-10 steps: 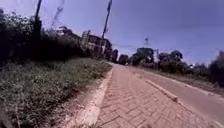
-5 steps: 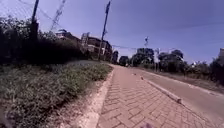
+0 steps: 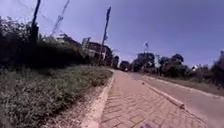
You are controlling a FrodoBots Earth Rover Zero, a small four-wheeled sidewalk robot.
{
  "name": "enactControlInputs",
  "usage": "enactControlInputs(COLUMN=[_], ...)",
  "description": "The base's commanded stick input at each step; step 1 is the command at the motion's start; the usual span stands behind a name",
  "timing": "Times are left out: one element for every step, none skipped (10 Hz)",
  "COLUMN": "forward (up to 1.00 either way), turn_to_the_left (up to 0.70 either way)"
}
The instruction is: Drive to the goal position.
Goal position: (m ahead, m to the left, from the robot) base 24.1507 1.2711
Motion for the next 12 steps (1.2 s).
enactControlInputs(forward=[0.30,0.30,0.30,0.30,0.30,0.30,0.30,0.30,0.30,0.30,0.30,0.30], turn_to_the_left=[0.00,0.00,0.00,0.00,0.00,0.00,0.00,0.00,0.00,-0.75,-0.75,-0.75])
